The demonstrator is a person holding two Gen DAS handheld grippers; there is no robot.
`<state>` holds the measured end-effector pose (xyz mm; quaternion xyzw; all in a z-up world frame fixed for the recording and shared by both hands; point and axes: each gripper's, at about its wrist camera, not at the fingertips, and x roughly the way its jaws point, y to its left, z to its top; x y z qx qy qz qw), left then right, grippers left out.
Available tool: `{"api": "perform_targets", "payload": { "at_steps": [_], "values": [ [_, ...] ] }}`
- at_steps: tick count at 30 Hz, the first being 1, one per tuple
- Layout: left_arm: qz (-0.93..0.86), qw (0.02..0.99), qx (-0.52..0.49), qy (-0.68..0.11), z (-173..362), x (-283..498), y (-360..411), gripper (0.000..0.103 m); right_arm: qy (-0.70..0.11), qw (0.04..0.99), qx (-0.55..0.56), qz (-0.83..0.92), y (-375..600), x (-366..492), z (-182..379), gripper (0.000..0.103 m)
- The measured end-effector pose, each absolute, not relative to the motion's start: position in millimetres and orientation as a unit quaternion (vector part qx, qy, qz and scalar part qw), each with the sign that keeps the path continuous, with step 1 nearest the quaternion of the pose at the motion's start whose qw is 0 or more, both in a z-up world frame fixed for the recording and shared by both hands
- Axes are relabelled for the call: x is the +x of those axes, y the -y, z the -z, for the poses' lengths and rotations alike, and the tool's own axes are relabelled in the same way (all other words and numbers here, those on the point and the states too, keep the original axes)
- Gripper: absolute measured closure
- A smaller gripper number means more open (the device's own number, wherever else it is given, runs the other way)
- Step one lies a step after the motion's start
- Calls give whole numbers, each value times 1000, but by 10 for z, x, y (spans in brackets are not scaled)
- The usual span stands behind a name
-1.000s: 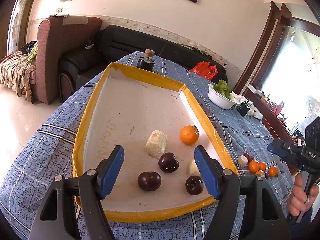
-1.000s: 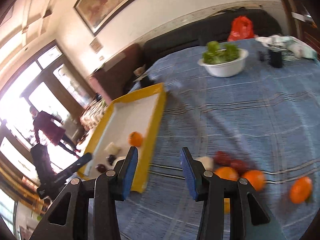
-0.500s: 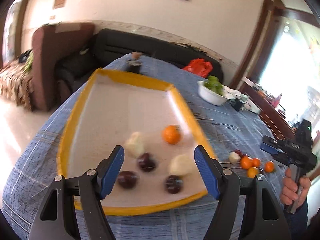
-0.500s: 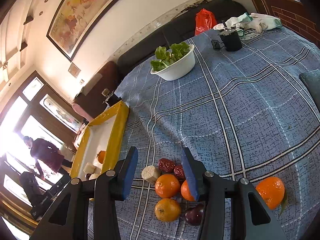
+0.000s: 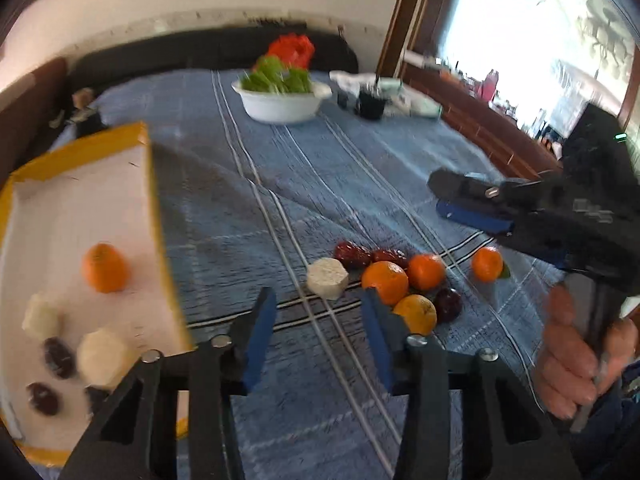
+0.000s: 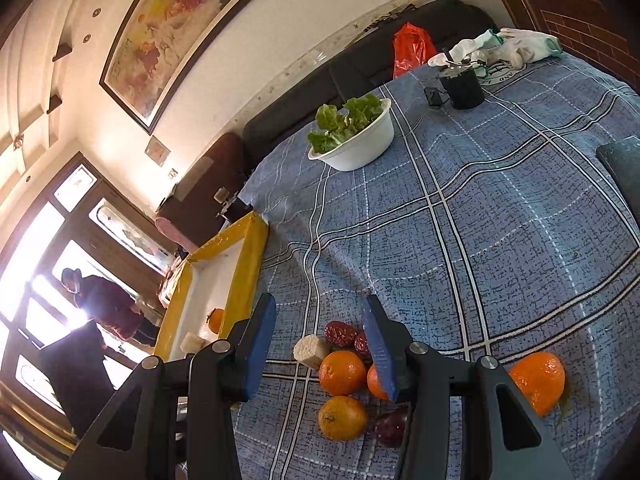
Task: Organize fruits
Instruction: 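Grasp a white cylindrical slice from the pile with the left tool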
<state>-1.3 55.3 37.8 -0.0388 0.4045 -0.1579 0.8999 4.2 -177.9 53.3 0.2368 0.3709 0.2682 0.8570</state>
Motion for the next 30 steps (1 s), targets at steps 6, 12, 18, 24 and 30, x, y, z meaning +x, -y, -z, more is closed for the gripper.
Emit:
{"api": "perform_targets", "payload": {
  "at_steps": [6,12,18,24,30],
  "values": [
    [157,887,-40,-432,-220,237,-405,66,-363,855,245,-277,1812,20,-580,53],
    [151,883,-35,-444,-111,380,-305,70,-361,853,248,-285,1811,0,-600,53],
    [146,890,-30,-431,-72,415,-309,74,-357,852,251,-290,1812,-13,-614,53],
    [143,897,-32,-417,-101,400,-340,74,-356,856,249,-280,1826,-1,-611,53],
    [137,911,-45,-387,-224,327,-450,74,-346,873,245,-243,1987,-59,-703,53]
  ]
}}
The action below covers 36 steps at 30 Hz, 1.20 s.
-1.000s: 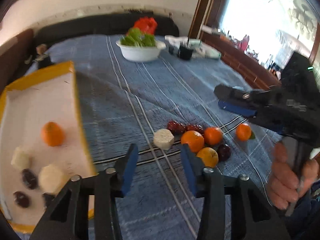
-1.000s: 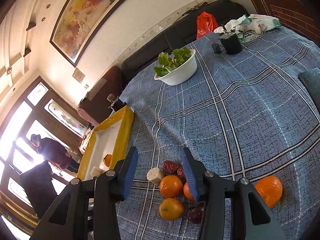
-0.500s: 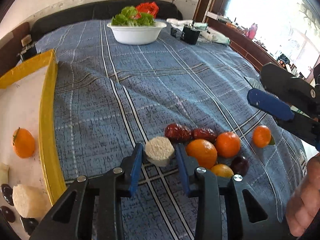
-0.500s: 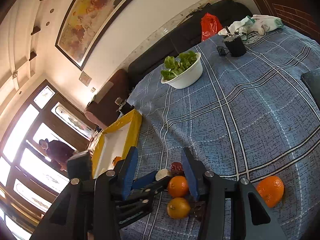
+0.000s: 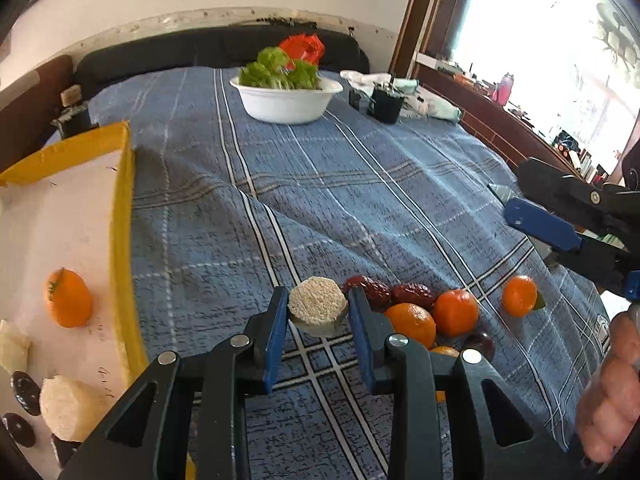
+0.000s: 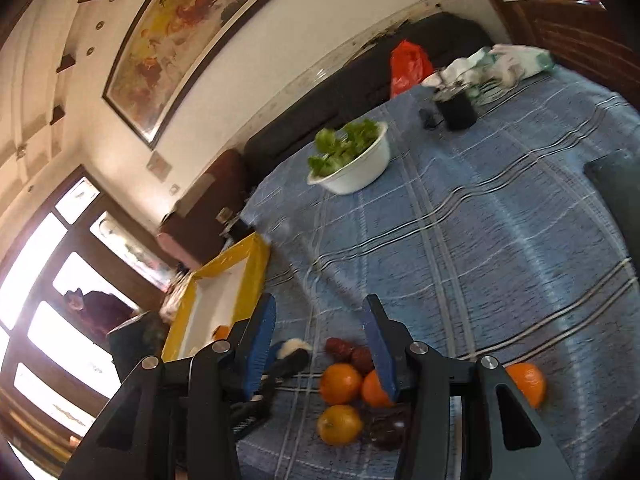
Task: Organize fruits
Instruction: 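Grasp a white cylindrical slice from the pile with the left tool, then grasp an orange with the right tool while the left tool holds the slice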
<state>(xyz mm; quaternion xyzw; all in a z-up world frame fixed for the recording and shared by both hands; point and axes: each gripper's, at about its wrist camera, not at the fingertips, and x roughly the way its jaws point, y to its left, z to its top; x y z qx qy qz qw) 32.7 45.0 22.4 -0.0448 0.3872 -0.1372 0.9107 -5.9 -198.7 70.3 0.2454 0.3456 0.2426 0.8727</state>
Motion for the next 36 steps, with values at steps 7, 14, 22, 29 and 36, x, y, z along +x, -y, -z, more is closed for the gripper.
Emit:
{"api": "perform_targets", "payload": {
  "at_steps": [7,14,22,29,36],
  "values": [
    [146,912,-58,-379,-296,279,-517,74,-356,907,170,-148,2384,-320,-819,53],
    [155,914,-60,-371,-331,225,-493,74,-422,892,116,-110,2425,-271,-411,53],
    [155,913,-66,-372,-321,243,-525,74,-441,891,67,-90,2278,-207,-226,53],
    [156,913,-62,-371,-324,230,-499,74,-441,891,55,-91,2251,-194,-161,64],
    [156,915,-65,-368,-340,213,-504,74,-430,894,75,-101,2219,-236,-296,64]
  ]
}}
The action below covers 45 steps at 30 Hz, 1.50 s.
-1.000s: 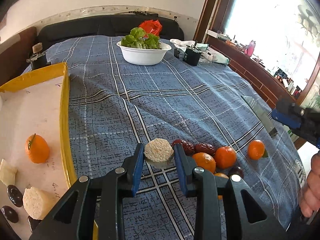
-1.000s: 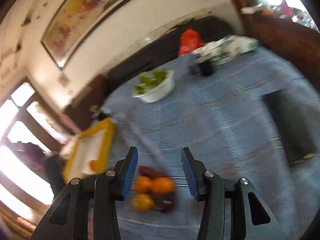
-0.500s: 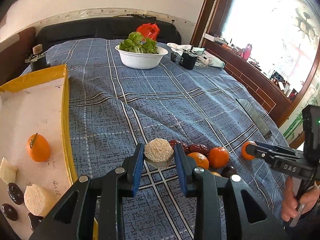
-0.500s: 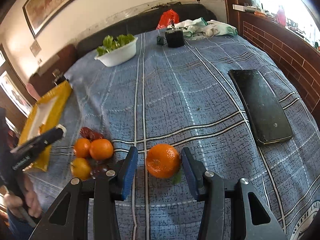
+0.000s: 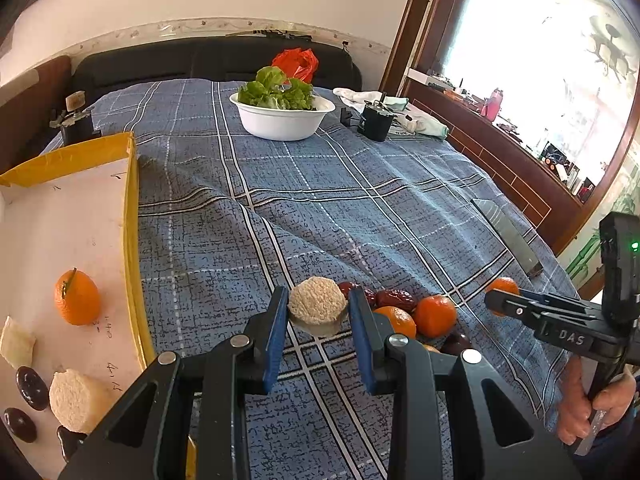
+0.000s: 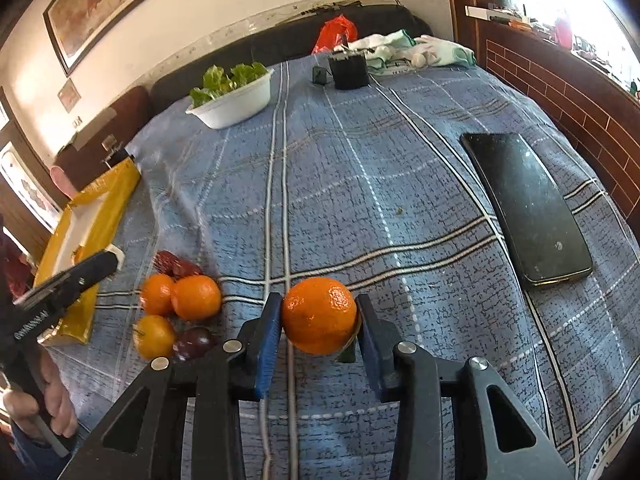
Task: Organize fruits
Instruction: 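Grasp an orange with the right tool while the left tool holds the slice, then carry the white slice and the orange over the tray with both tools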
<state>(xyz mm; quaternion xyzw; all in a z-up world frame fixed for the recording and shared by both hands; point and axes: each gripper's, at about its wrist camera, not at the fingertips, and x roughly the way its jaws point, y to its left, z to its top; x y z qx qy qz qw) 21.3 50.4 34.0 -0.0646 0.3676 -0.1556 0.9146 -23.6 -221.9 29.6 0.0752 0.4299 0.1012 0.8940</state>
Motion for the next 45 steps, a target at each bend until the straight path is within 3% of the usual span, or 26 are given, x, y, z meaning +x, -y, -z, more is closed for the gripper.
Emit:
{"api": "perform_targets", "payload": {
  "at_steps": [9,23,45],
  "values": [
    [155,919,-73,-356,-405,184,-572,74,-402,901,53,-156,1730,-332,-583,63],
    [128,923,-134,-337,-514,122,-974,74,-414,884,16,-217,998,-294,-561,63],
    [-67,923,-206,-319,-391,-385,-2770,73,-416,843,-20,-341,-213,-358,-701,62]
  ]
}}
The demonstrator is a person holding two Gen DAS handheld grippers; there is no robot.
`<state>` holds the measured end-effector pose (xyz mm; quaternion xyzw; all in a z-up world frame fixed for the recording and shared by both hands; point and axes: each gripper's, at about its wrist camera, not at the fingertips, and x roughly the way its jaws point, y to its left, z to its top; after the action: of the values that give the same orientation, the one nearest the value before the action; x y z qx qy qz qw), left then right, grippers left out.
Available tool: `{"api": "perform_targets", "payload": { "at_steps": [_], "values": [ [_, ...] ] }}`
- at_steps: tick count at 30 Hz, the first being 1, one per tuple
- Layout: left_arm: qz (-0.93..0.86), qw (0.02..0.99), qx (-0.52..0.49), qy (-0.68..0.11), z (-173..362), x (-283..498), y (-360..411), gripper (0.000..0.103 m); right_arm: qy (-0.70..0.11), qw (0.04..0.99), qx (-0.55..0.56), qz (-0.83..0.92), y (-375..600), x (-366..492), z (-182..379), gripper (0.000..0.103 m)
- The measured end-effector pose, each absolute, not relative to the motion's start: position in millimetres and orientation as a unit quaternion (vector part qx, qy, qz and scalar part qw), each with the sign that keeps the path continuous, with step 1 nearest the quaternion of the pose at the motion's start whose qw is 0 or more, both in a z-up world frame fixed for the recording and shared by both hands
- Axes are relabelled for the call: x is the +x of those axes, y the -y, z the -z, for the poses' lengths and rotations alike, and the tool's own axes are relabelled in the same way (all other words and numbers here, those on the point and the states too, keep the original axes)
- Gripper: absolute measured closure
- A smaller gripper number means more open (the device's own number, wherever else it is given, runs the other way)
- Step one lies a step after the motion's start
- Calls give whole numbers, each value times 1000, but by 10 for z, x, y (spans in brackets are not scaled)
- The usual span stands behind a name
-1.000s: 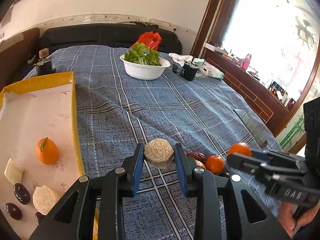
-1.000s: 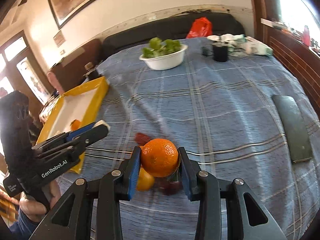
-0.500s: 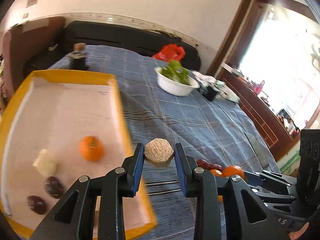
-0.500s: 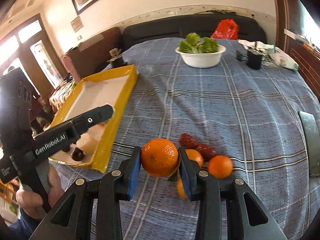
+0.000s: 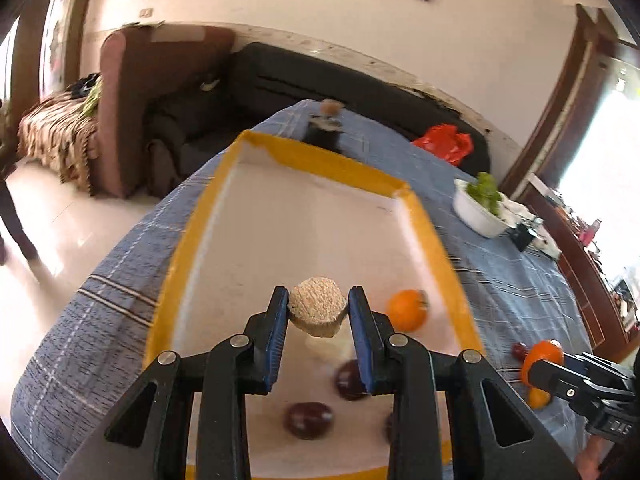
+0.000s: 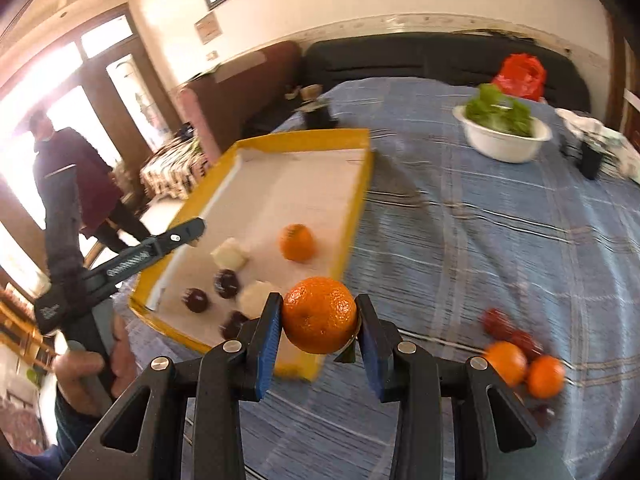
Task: Organize fruits
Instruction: 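Carry the white slice and the orange over the tray with both tools, then open the left tool to drop the slice while the right tool drops the orange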
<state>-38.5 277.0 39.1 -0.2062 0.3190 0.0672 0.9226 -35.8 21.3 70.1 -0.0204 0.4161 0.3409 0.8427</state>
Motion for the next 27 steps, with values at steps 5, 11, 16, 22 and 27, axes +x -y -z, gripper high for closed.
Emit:
{"api": "perform_targets", "payload": {
  "at_steps": [5,11,16,22,27],
  "values": [
    [-83,917,-204,-331,-269,-306,-2810,73,-424,831,-33,-357,-668,-248,-602,62],
    [-94,911,-201,-347,-184,-270,-2814,73,-445,814,-33,-372,-989,-52,-446,62],
    [-110,913,-182,-348,-185,-238,-2766,73,-459,809,-31,-365,-1052,54,-304,62],
    [-125,913,-172,-348,-177,-234,-2771,73,-456,813,-41,-359,-1080,114,-240,62],
    [-132,914,-163,-348,-178,-232,-2752,73,-435,827,-80,-346,-1141,54,-227,61]
  ]
}}
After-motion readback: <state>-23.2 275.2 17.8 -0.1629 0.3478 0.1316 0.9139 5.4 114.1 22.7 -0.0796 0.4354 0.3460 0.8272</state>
